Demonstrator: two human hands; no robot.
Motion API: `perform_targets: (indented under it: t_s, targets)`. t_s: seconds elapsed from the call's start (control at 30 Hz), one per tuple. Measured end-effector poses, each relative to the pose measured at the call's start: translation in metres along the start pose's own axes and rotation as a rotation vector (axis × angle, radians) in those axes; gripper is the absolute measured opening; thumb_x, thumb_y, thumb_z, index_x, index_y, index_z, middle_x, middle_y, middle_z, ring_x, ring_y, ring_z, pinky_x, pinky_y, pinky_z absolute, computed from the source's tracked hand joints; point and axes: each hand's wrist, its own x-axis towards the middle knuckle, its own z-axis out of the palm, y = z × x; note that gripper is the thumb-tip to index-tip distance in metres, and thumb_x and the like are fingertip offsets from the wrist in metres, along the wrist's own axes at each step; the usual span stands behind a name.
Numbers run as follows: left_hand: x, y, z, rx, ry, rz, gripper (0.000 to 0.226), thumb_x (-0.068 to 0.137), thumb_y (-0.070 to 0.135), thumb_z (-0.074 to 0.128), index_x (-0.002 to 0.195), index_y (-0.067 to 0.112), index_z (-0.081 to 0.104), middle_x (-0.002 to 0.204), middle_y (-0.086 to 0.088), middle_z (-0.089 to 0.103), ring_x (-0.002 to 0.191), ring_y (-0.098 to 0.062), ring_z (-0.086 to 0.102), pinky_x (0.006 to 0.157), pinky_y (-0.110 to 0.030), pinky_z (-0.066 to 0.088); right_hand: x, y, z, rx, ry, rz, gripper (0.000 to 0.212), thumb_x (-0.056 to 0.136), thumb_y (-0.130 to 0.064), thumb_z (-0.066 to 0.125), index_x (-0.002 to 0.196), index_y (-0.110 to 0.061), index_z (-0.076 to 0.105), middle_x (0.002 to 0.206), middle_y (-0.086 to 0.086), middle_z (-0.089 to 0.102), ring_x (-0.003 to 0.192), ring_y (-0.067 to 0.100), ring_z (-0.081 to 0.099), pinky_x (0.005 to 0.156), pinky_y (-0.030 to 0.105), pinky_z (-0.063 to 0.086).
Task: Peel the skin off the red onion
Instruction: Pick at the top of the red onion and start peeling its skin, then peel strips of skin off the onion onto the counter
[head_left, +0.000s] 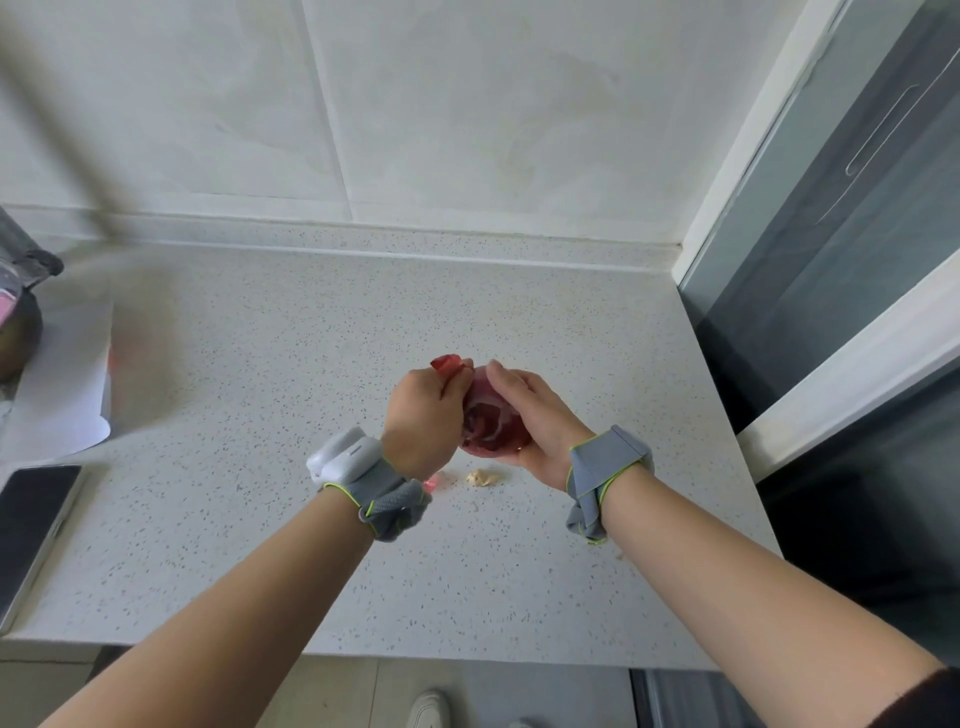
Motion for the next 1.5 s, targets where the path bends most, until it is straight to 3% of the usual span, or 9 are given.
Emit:
perform_targets:
  t_s: [0.5, 0.6, 0.67, 0.8, 0.9, 1.03, 1.17, 1.37, 1.5]
  targets:
    - [0.007, -0.010, -0.015, 0.018, -0.023, -0.001, 0.031, 0.092, 0.015, 0.045, 0.094, -0.007, 0.067, 0.089, -0.026, 0.069, 0.083, -0.041, 0.064, 0.081, -0.049, 0.054, 0.002, 0.012, 0.002, -0.040, 0.095, -0.060, 0.018, 0.082, -0.030, 0.065, 0.097, -0.022, 0.059, 0.106, 0.008, 0.063, 0.088, 0.025, 0.063, 0.056, 0.038, 0.057]
    - [0.012, -0.015, -0.019, -0.104, -0.051, -0.117, 0.030, 0.092, 0.014, 0.046, 0.086, -0.012, 0.060, 0.076, -0.023, 0.069, 0.073, -0.036, 0.067, 0.074, -0.049, 0.057, 0.001, 0.013, -0.001, -0.003, 0.066, -0.033, 0.034, 0.085, -0.032, 0.060, 0.114, -0.015, 0.058, 0.113, 0.013, 0.063, 0.091, 0.027, 0.064, 0.066, 0.043, 0.058]
    - [0.014, -0.016, -0.022, -0.213, -0.080, -0.150, 0.025, 0.093, 0.008, 0.045, 0.075, -0.004, 0.057, 0.048, -0.001, 0.066, 0.049, -0.017, 0.065, 0.055, -0.030, 0.057, 0.001, 0.015, -0.002, 0.030, 0.044, -0.018, 0.044, 0.085, -0.033, 0.060, 0.123, -0.010, 0.054, 0.120, 0.018, 0.062, 0.097, 0.031, 0.064, 0.072, 0.047, 0.058]
    - [0.011, -0.009, -0.027, -0.446, -0.123, -0.216, 0.028, 0.096, 0.006, 0.037, 0.075, -0.002, 0.053, 0.044, -0.003, 0.060, 0.032, -0.007, 0.056, 0.035, -0.020, 0.049, 0.000, 0.019, -0.009, 0.115, -0.024, 0.005, 0.034, 0.089, -0.036, 0.051, 0.109, -0.010, 0.060, 0.102, 0.013, 0.067, 0.088, 0.026, 0.065, 0.065, 0.041, 0.059]
    - [0.014, -0.015, -0.034, -0.552, -0.141, -0.259, 0.030, 0.097, 0.011, 0.037, 0.080, -0.002, 0.058, 0.066, -0.011, 0.062, 0.046, -0.010, 0.064, 0.045, -0.022, 0.055, 0.000, 0.018, -0.012, 0.153, -0.091, -0.012, 0.029, 0.090, -0.038, 0.046, 0.094, -0.014, 0.063, 0.089, 0.009, 0.067, 0.083, 0.024, 0.064, 0.065, 0.039, 0.058]
    - [0.016, -0.018, -0.040, -0.691, -0.176, -0.281, 0.035, 0.099, 0.017, 0.033, 0.080, 0.004, 0.060, 0.055, -0.004, 0.069, 0.053, -0.017, 0.068, 0.056, -0.027, 0.059, 0.000, 0.012, -0.010, 0.204, -0.093, 0.004, 0.033, 0.089, -0.041, 0.047, 0.095, -0.012, 0.062, 0.086, 0.010, 0.068, 0.081, 0.025, 0.065, 0.068, 0.039, 0.057]
    - [0.025, -0.016, -0.039, -0.748, -0.140, -0.328, 0.034, 0.099, 0.015, 0.033, 0.078, 0.005, 0.058, 0.048, -0.002, 0.064, 0.043, -0.012, 0.063, 0.045, -0.022, 0.054, 0.001, 0.010, -0.009, 0.212, -0.128, 0.023, 0.039, 0.078, -0.045, 0.053, 0.096, -0.012, 0.062, 0.094, 0.013, 0.066, 0.084, 0.030, 0.064, 0.079, 0.046, 0.053]
    - [0.037, -0.030, -0.041, -0.786, -0.080, -0.389, 0.032, 0.098, 0.015, 0.035, 0.075, 0.006, 0.054, 0.059, -0.004, 0.055, 0.046, -0.011, 0.056, 0.042, -0.016, 0.050, 0.001, 0.013, -0.013, 0.236, -0.202, 0.062, 0.052, 0.071, -0.051, 0.058, 0.105, -0.012, 0.063, 0.106, 0.018, 0.064, 0.095, 0.038, 0.062, 0.066, 0.042, 0.057]
    - [0.050, -0.044, -0.042, -0.873, 0.031, -0.458, 0.043, 0.098, 0.015, 0.035, 0.063, 0.009, 0.060, 0.041, 0.004, 0.057, 0.044, -0.008, 0.052, 0.038, -0.015, 0.049, 0.005, 0.015, -0.022, 0.317, -0.214, 0.088, 0.073, 0.059, -0.052, 0.065, 0.116, -0.007, 0.060, 0.112, 0.019, 0.063, 0.098, 0.039, 0.061, 0.062, 0.040, 0.057]
